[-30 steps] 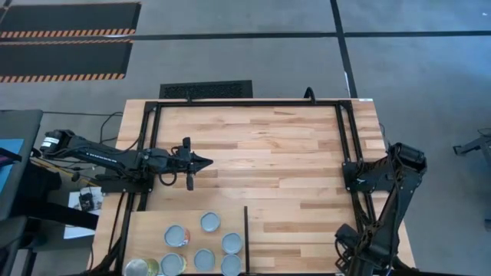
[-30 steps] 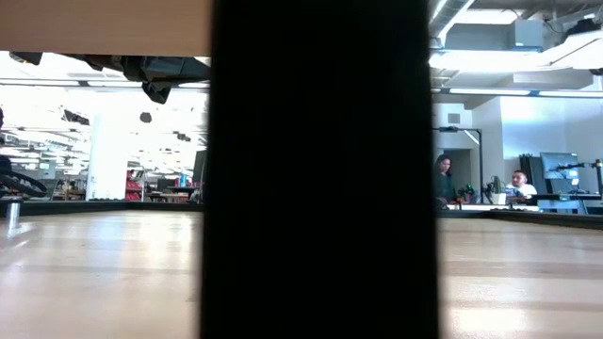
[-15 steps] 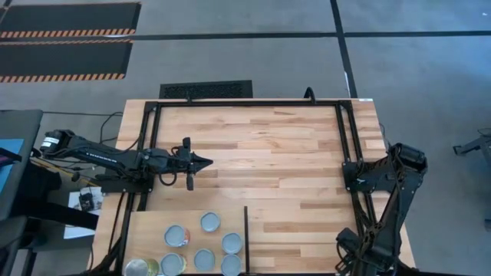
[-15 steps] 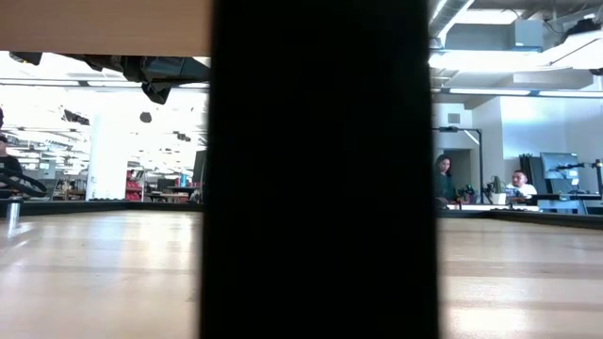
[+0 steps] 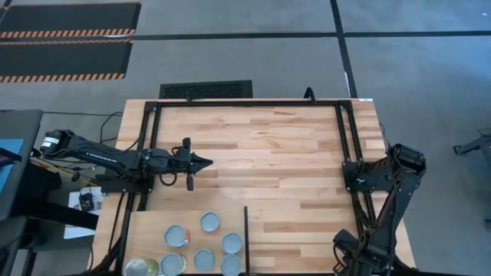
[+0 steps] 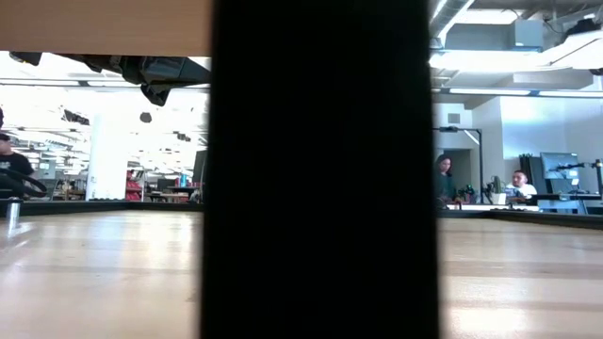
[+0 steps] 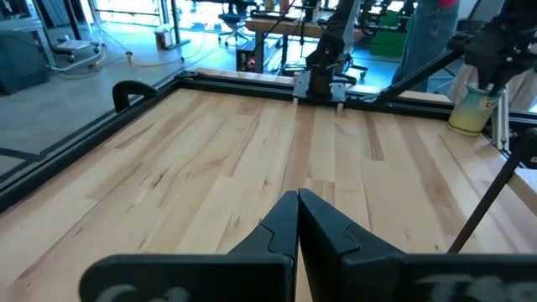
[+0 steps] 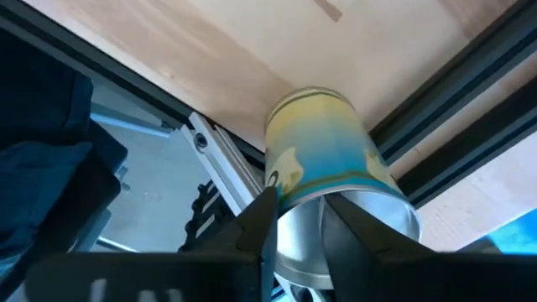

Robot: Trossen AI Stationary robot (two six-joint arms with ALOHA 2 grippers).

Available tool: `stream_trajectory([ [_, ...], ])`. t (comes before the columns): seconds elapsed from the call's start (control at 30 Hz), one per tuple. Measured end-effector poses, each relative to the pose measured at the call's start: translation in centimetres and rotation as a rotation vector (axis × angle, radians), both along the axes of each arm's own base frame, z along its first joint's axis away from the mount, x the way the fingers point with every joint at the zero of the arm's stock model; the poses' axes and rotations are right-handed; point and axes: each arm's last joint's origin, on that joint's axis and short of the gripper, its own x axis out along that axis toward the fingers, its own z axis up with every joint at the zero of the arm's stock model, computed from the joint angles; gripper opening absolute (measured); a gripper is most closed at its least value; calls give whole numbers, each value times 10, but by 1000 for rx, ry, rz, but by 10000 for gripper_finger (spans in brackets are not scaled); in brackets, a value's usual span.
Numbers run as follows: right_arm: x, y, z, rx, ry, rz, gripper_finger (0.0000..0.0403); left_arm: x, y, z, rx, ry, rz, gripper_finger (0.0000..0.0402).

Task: Pick and place cans onto a shelf
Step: Put the canned carrots on the shelf

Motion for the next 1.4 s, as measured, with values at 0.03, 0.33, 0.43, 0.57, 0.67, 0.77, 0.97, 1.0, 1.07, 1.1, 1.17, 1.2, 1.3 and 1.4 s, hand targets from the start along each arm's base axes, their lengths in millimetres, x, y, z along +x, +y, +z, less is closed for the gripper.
stream_trajectory([
  [0.03, 0, 0, 0, 1, -4, 11, 92, 0, 0, 0, 0, 0, 0, 0],
  [0.33, 2, -2, 4, -1, -35, 183, 7, 0, 0, 0, 0, -2, 0, 0],
  [0.43, 5, -9, 12, -82, -32, 215, 9, 0, 0, 0, 0, -2, 0, 0],
  [0.57, 17, -18, 27, -148, -84, 277, 8, 0, 0, 0, 0, -3, 0, 0],
  [0.67, 30, -30, 36, -203, -114, 353, 4, 0, 0, 0, 2, -2, 3, 0],
  [0.77, 53, -49, 41, -267, -146, 425, 5, 0, 0, 0, 6, -2, 8, 0],
  [0.97, 109, -103, 43, -381, -215, 618, 3, 0, 0, 0, 6, -2, 8, 0],
  [1.0, 118, -113, 43, -394, -227, 649, 4, 0, 0, 0, 6, -2, 8, 0],
  [1.07, 138, -134, 43, -412, -266, 710, 6, 0, 0, 0, 6, -2, 8, 0],
  [1.1, 149, -144, 43, -421, -299, 740, 7, 0, 0, 0, 6, -2, 8, 0],
  [1.17, 169, -164, 44, -437, -373, 801, 7, 0, 0, 0, 6, -2, 8, 0],
  [1.2, 178, -173, 45, -444, -415, 834, 6, 0, 0, 0, 6, -2, 8, 0],
  [1.3, 203, -197, 49, -473, -558, 910, 4, 0, 0, 0, 10, -1, 7, 0],
  [1.4, 221, -215, 55, -527, -685, 977, 4, 0, 0, 0, 15, 0, 7, 0],
])
